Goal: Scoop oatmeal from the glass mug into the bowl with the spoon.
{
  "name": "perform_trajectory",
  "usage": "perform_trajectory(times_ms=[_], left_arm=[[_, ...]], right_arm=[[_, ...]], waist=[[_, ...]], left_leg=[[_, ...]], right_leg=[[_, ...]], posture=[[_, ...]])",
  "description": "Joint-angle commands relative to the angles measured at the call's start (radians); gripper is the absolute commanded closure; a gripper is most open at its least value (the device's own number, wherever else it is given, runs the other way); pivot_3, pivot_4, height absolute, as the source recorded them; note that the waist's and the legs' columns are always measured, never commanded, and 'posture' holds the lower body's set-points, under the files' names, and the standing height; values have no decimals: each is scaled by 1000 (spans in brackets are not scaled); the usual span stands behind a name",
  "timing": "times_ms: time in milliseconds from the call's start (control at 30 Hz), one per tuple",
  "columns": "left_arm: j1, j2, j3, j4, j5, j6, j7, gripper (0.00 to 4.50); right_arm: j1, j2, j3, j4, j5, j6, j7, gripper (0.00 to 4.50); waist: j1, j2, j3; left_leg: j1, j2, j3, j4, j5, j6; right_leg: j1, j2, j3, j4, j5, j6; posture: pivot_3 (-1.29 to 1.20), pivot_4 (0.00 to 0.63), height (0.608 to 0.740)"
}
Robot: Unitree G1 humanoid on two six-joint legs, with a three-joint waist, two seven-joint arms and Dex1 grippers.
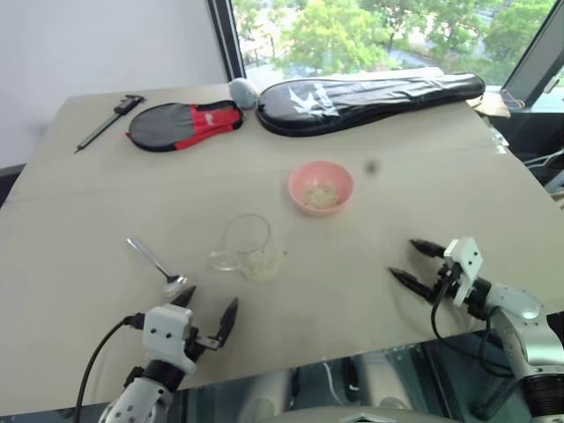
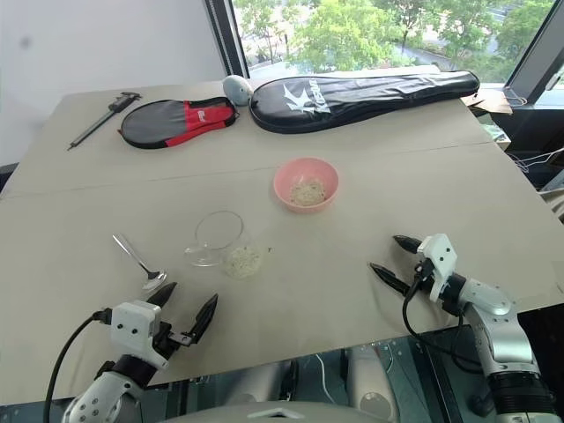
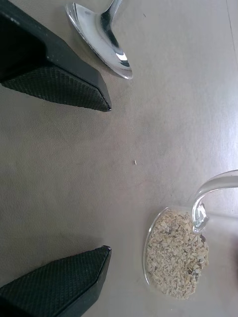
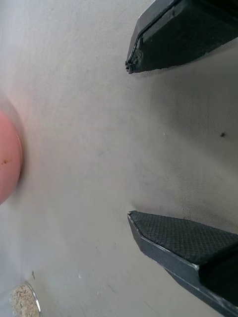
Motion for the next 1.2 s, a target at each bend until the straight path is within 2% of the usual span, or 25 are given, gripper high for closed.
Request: perform_trajectory(times_ms=[33,700,867,1067,1200], left_arm=[[28,-14,5,2,13,-30,10,8],[5,-45,-28,49,50,-76,18,8],[31,-92,-1,-11,65,-55,94,8],[129,-156,20,-162,66,-2,178,8],[112,-188,80,-238,51,100,261,8]], right_arm=[[2,-17,-11,1,6,5,18,0],[-60,-8,3,87,-11,-38,49,0],[-60,-13,24,79,-24,-64,77,0],[-21,-71,74,-98,9,11,145,0],[-29,-96,72,-252,106,133,165,0]], waist=[[0,0,0],[0,0,0],[0,0,0],[-1,-2,3],[1,-2,5]], left_leg=[[0,0,0,0,0,0],[0,0,1,0,0,0],[1,0,1,0,0,0],[-1,1,1,0,0,1],[-2,1,0,0,0,1]], right_leg=[[0,0,0,0,0,0],[0,0,0,0,0,0],[0,0,0,0,0,0],[-1,0,0,-1,0,0],[-1,0,-1,-1,0,0]], posture=[[0,150,740],[0,150,740],[0,150,740],[0,150,740],[0,150,740]])
